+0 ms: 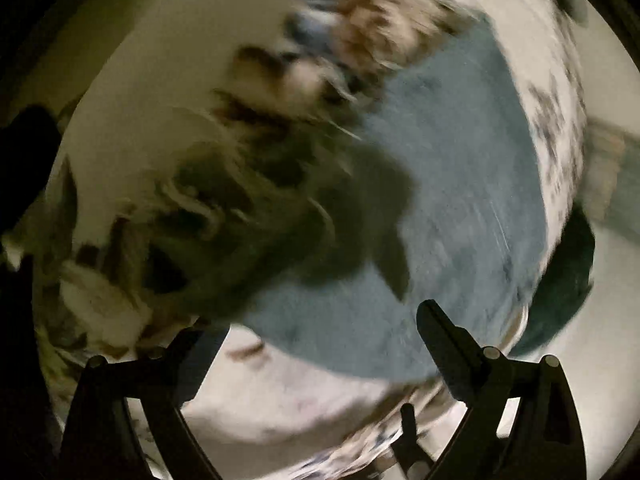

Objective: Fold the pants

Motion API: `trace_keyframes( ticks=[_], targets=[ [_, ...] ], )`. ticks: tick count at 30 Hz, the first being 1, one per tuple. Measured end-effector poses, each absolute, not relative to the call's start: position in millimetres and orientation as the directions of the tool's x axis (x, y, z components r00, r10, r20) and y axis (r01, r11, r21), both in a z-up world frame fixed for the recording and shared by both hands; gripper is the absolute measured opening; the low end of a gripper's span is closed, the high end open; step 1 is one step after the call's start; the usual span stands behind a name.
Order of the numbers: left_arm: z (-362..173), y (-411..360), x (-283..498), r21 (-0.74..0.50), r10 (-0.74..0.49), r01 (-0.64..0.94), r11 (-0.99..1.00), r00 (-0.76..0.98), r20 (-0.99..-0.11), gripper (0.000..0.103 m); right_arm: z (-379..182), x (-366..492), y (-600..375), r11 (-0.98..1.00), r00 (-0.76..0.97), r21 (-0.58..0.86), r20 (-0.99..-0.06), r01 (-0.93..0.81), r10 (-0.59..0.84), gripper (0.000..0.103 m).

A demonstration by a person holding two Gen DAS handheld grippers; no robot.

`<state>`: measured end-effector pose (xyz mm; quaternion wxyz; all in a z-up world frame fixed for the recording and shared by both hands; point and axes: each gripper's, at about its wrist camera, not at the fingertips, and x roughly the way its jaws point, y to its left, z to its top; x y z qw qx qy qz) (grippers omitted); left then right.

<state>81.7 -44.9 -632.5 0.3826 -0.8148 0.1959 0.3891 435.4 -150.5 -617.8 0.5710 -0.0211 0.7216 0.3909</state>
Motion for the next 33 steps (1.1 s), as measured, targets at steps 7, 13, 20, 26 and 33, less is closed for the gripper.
trace_keyframes(
  ticks=[7, 13, 20, 26, 33],
  targets=[
    [-622.0, -25.7, 75.4, -0.428, 0.064, -0.632, -0.646, 0.514, -0.855, 0.040, -651.9, 449.0, -127.7, 0.692, -0.334, 0.620, -0.784, -0.370, 0.523, 0.058],
    [-600.1, 8.3, 64.3, -0.507, 0.093, -0.705, -0.497, 0.537, -0.838, 0.031, -643.6, 433.8, -143.8, 0.704, -0.247, 0.636, -0.772, -0.316, 0.586, 0.042],
    [-589.3, 32.0, 40.9, -0.560, 0.085, -0.775, -0.295, 0.562, -0.823, 0.031, -623.4, 390.5, -181.9, 0.703, -0.262, 0.649, -0.760, -0.291, 0.594, 0.040],
    [-635.7, 21.5, 47.6, -0.628, 0.078, -0.698, -0.343, 0.645, -0.760, 0.050, -642.6, 389.6, -195.9, 0.714, -0.295, 0.649, -0.759, -0.263, 0.581, 0.059],
    [-625.7, 23.4, 63.7, -0.631, 0.156, -0.692, -0.352, 0.621, -0.768, 0.076, -656.2, 408.4, -188.7, 0.688, -0.241, 0.688, -0.726, -0.231, 0.645, 0.069]
  ],
)
